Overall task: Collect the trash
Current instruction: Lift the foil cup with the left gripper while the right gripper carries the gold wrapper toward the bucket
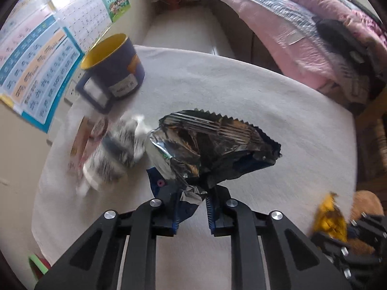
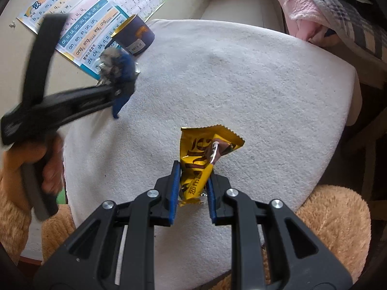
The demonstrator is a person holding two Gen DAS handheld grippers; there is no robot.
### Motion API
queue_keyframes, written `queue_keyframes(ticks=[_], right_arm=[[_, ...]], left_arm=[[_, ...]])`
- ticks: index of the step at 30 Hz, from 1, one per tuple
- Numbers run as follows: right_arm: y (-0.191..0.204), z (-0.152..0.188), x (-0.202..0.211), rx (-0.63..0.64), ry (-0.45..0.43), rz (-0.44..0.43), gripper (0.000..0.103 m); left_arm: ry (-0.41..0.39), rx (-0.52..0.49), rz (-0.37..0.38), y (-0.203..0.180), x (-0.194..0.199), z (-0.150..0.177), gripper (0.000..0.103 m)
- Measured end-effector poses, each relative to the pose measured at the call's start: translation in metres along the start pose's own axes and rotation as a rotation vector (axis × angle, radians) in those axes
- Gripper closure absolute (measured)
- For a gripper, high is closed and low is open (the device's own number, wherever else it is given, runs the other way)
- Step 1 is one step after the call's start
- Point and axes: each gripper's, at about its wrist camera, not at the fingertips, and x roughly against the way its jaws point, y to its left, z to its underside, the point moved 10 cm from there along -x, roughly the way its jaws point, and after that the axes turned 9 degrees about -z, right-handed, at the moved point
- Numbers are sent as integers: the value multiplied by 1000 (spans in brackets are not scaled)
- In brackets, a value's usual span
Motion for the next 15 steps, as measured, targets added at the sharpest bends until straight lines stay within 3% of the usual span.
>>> queue_keyframes(ticks=[4, 10, 15], right_arm=[[8, 4, -4, 31, 27, -4, 82], [28, 12, -11, 111, 70, 3, 81], [51, 25, -27, 200, 161, -5, 79]], left_arm=[[25, 57, -13, 14, 26, 41, 89], [203, 267, 2, 60, 40, 152, 89], [256, 366, -2, 79, 43, 204, 87]])
